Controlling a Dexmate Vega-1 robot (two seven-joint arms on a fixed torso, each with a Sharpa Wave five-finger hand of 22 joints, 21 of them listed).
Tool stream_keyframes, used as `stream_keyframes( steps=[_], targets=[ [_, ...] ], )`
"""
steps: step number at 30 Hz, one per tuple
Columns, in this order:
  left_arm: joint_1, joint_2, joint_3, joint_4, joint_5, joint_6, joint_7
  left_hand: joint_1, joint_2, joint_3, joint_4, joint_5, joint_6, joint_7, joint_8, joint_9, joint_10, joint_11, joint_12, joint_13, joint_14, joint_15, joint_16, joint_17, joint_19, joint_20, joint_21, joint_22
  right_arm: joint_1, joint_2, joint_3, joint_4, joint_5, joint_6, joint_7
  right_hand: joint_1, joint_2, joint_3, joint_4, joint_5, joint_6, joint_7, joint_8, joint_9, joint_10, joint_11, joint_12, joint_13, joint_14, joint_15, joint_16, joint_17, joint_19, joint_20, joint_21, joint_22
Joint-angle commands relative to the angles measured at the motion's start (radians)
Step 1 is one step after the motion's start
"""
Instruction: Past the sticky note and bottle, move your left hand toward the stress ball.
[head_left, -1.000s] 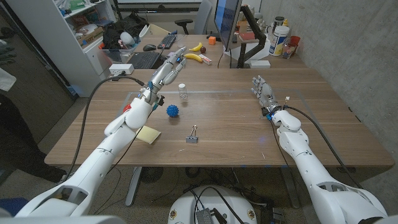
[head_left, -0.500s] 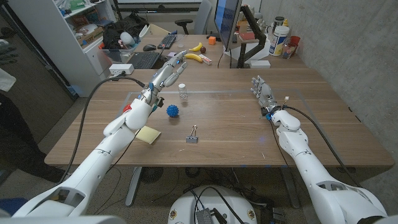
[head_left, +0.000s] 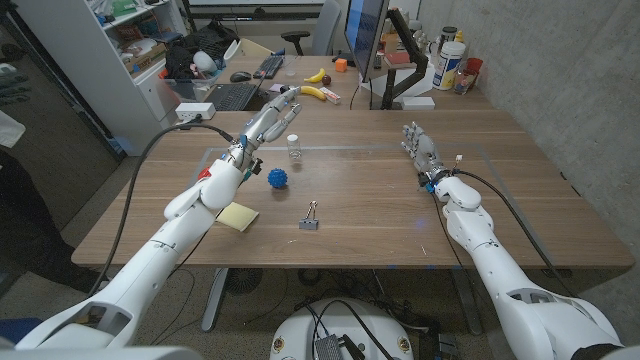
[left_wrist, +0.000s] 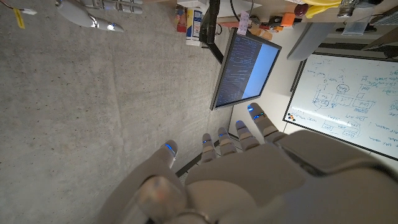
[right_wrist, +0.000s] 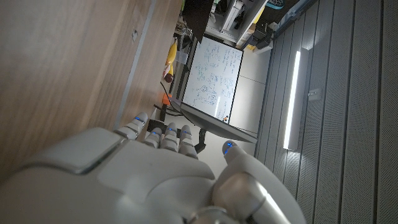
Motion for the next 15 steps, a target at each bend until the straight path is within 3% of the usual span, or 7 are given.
stream_keyframes(
  steps=[1, 15],
  targets=[
    [0.003, 0.018, 0.014, -0.003, 0.006, 0.029, -0.007, 0.011, 0.041, 0.007, 0.000, 0.000, 0.006, -0.007, 0.007, 0.003, 0.003, -0.006, 0.002, 0.003, 0.001, 0.004, 0.001, 0.002, -0.005, 0.005, -0.003, 0.001, 0.005, 0.001, -0.007, 0.008, -0.002, 0.002, -0.001, -0.007, 0.095, 0.005, 0.002, 0.002, -0.001, -0.009, 0.006, 0.002, -0.002, -0.007, -0.003, 0.004, -0.002, 0.007, 0.006, 0.004, 0.004, 0.006, -0.001, 0.005],
    [0.003, 0.035, 0.026, -0.006, 0.007, 0.052, -0.020, 0.013, 0.042, 0.009, 0.000, -0.002, 0.009, -0.006, 0.005, 0.003, 0.005, -0.005, 0.001, 0.003, -0.001, 0.005, -0.002, 0.002, -0.006, 0.005, -0.006, 0.002, 0.013, 0.002, -0.016, 0.018, -0.006, 0.005, -0.002, -0.008, 0.095, 0.004, 0.002, 0.002, 0.000, -0.009, 0.006, 0.002, -0.002, -0.007, -0.003, 0.004, -0.002, 0.009, 0.006, 0.003, 0.004, 0.006, -0.002, 0.005]
  ],
)
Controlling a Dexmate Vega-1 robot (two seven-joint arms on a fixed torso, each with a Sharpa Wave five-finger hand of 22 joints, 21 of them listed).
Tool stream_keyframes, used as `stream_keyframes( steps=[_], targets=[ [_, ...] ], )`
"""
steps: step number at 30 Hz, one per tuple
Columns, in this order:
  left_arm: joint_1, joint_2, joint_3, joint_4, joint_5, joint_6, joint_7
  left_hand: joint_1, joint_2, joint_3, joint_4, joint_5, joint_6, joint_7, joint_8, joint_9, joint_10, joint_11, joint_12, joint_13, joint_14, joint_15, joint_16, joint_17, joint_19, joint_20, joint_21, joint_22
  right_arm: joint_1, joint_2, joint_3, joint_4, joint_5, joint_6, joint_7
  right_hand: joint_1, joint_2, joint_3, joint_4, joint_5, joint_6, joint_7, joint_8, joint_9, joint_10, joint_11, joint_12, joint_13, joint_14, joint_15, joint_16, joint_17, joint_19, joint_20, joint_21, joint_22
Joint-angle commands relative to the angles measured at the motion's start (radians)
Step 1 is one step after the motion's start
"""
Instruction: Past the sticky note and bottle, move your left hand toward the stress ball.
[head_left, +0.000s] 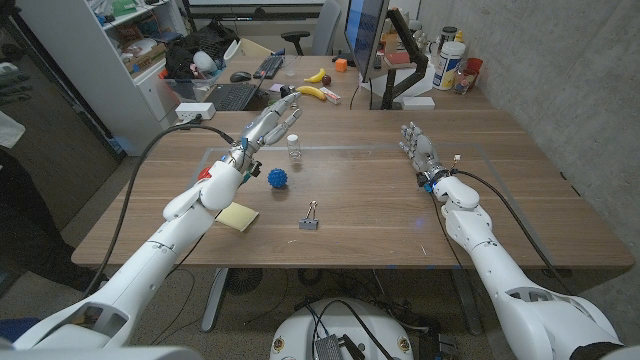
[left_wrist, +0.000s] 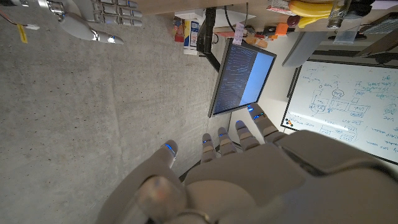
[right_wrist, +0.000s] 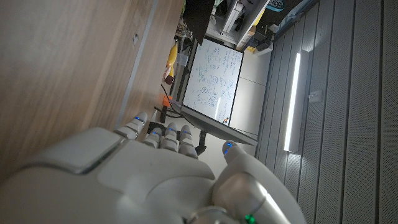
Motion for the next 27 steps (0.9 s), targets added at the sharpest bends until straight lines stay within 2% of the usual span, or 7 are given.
stream_keyframes(
  steps=[1, 27],
  targets=[
    [0.001, 0.017, 0.013, -0.004, 0.003, 0.024, -0.014, 0.013, 0.042, 0.010, 0.001, -0.002, 0.004, -0.001, 0.005, 0.003, 0.006, -0.006, 0.001, 0.003, -0.001, 0.004, -0.002, 0.002, -0.005, 0.004, -0.004, 0.002, 0.007, 0.002, -0.007, 0.009, -0.003, 0.004, -0.002, -0.008, 0.095, 0.004, 0.002, 0.002, 0.000, -0.009, 0.006, 0.002, -0.002, -0.007, -0.003, 0.004, -0.002, 0.009, 0.006, 0.003, 0.000, 0.002, -0.002, 0.005],
    [0.021, 0.044, 0.022, -0.032, -0.001, 0.083, -0.055, 0.019, 0.047, 0.017, 0.000, -0.004, 0.028, 0.010, 0.009, 0.003, 0.010, 0.000, 0.001, 0.003, -0.003, 0.006, -0.004, 0.002, -0.009, 0.003, -0.010, 0.002, 0.022, 0.004, -0.023, 0.033, -0.005, 0.014, 0.002, -0.007, 0.095, 0.004, 0.001, 0.002, 0.002, -0.008, 0.007, 0.003, 0.000, -0.006, -0.003, 0.004, -0.001, 0.010, 0.006, 0.003, 0.002, 0.001, -0.004, 0.005]
  ],
)
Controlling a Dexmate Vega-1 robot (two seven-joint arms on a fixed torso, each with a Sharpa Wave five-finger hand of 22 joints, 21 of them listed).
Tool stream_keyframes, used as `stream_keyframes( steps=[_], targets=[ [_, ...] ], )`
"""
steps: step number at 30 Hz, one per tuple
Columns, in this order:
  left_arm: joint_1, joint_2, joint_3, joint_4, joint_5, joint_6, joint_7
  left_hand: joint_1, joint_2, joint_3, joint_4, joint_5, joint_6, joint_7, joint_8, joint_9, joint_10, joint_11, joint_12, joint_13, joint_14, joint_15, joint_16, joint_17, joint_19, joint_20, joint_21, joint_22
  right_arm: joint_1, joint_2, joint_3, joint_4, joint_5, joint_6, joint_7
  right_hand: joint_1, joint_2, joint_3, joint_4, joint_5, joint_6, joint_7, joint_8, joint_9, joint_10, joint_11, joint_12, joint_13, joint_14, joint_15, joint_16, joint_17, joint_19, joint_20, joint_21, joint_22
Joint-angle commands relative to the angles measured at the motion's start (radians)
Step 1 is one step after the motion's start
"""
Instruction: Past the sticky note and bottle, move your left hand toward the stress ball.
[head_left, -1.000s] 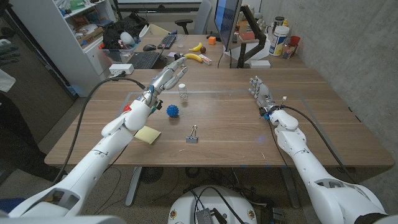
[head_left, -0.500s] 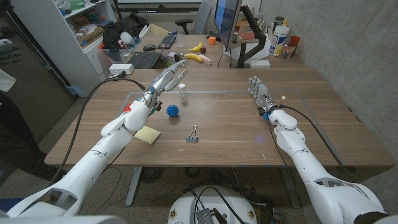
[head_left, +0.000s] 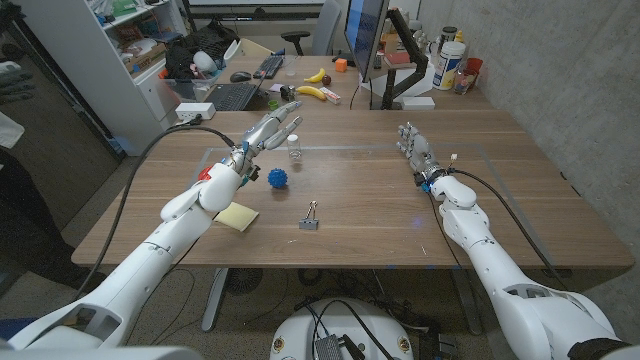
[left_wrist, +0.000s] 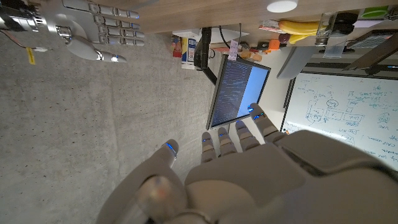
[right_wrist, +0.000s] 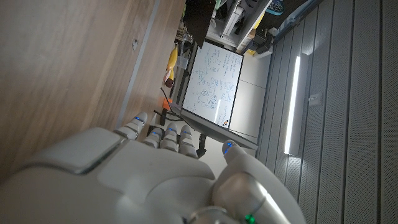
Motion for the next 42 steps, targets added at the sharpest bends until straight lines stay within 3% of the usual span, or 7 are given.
stream_keyframes(
  steps=[1, 42],
  targets=[
    [0.011, 0.014, 0.005, -0.013, -0.005, 0.032, -0.024, 0.014, 0.042, 0.009, 0.001, -0.004, 0.010, 0.003, 0.009, 0.003, 0.010, 0.000, 0.001, 0.003, -0.003, 0.006, -0.004, 0.002, -0.009, 0.004, -0.002, 0.003, 0.008, 0.001, -0.008, 0.009, -0.002, 0.005, 0.002, -0.005, 0.093, 0.004, 0.001, 0.002, 0.002, -0.008, 0.006, 0.003, 0.000, -0.005, -0.003, 0.004, -0.001, 0.010, 0.005, 0.003, 0.002, 0.001, -0.001, 0.005],
    [0.040, 0.045, 0.002, -0.041, -0.030, 0.091, -0.074, 0.023, 0.040, 0.017, -0.001, -0.009, 0.022, 0.011, 0.005, 0.003, 0.027, 0.001, 0.002, 0.003, -0.001, 0.008, -0.005, 0.002, -0.007, 0.002, -0.010, 0.003, 0.043, -0.002, -0.050, 0.036, -0.021, 0.050, -0.003, -0.003, 0.093, 0.005, 0.000, 0.002, 0.002, -0.013, 0.006, 0.003, 0.001, -0.005, -0.003, 0.004, -0.001, 0.007, 0.005, 0.002, 0.002, 0.001, -0.004, 0.005]
  ],
)
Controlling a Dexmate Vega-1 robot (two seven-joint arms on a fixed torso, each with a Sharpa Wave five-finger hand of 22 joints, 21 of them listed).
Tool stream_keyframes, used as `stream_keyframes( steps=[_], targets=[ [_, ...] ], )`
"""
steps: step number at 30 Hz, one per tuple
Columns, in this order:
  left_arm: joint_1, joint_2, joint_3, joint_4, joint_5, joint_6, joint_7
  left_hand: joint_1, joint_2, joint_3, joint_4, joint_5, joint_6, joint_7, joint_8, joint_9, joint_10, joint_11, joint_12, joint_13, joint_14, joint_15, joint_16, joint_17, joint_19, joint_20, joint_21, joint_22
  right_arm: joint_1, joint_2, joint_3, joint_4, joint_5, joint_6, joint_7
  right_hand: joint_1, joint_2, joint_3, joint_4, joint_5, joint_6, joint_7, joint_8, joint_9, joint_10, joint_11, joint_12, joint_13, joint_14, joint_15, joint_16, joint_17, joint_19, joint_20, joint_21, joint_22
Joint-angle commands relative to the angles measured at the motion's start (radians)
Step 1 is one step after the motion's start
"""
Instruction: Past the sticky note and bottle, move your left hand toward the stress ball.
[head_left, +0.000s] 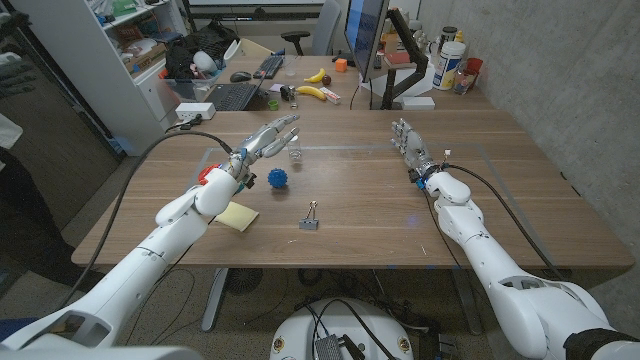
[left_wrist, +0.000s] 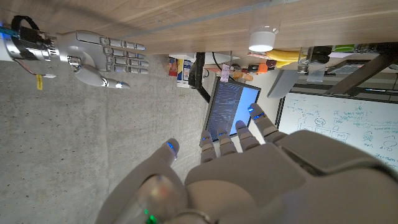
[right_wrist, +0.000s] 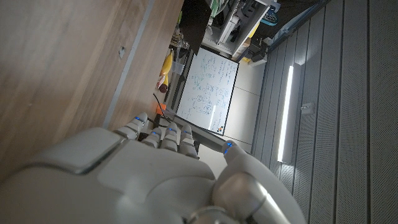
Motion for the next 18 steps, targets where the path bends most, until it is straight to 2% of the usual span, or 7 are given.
stream_keyframes(
  steps=[1, 18],
  targets=[
    [0.006, 0.008, 0.000, -0.011, -0.003, 0.020, -0.017, 0.010, 0.038, 0.008, -0.003, -0.002, 0.008, -0.004, 0.005, 0.003, 0.004, -0.007, 0.002, 0.003, -0.001, 0.009, -0.005, 0.002, -0.007, 0.001, -0.003, 0.003, 0.003, -0.006, -0.012, -0.008, -0.005, 0.011, -0.003, -0.003, 0.093, 0.005, 0.000, 0.002, -0.003, -0.008, 0.006, 0.003, 0.001, -0.005, -0.003, 0.004, -0.005, 0.003, 0.005, 0.002, 0.002, 0.001, -0.004, 0.005],
    [0.013, 0.022, 0.004, -0.031, -0.007, 0.050, -0.052, 0.013, 0.041, 0.012, -0.002, -0.003, 0.011, -0.002, 0.003, 0.003, 0.004, -0.003, 0.000, 0.003, -0.004, 0.008, -0.006, 0.002, -0.008, 0.002, -0.005, 0.004, -0.005, -0.013, -0.017, -0.035, -0.004, 0.029, -0.009, -0.002, 0.092, 0.006, -0.002, 0.001, -0.002, -0.008, 0.006, 0.003, 0.002, -0.005, -0.003, 0.004, -0.004, 0.003, 0.005, 0.002, 0.001, 0.003, -0.005, 0.005]
  ],
)
